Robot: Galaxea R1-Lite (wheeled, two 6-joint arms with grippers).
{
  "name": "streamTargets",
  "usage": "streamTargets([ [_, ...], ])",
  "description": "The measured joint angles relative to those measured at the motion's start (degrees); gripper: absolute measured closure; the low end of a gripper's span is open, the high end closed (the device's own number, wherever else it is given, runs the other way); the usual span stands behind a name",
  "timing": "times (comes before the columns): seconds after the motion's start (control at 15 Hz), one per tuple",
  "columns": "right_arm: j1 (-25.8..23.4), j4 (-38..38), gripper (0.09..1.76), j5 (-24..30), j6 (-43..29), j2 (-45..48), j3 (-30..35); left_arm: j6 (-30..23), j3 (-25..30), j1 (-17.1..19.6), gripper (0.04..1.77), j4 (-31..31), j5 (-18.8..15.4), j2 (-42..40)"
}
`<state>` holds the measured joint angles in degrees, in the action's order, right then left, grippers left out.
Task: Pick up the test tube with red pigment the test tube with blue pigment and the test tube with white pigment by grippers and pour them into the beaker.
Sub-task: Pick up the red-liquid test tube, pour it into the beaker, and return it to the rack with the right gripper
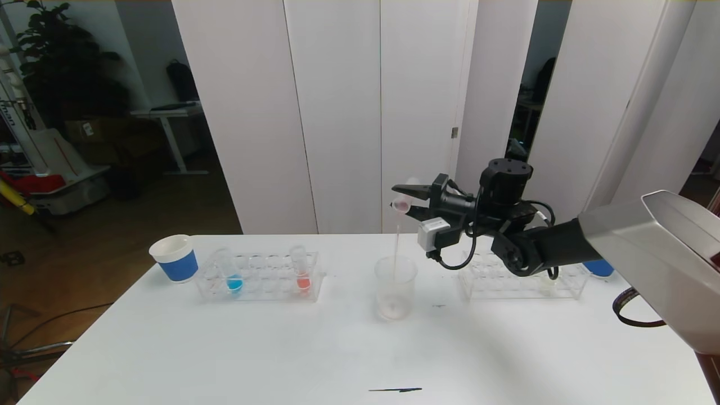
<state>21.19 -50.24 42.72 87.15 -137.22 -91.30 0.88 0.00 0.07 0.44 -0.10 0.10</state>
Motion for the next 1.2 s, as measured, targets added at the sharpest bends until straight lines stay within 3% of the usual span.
streamTargets([
  [1.2, -0.2, -4.9, 1.27, 2.4, 9.0, -1.0, -1.1, 0.0, 0.0, 0.0, 0.06, 0.0, 0.0, 0.0],
])
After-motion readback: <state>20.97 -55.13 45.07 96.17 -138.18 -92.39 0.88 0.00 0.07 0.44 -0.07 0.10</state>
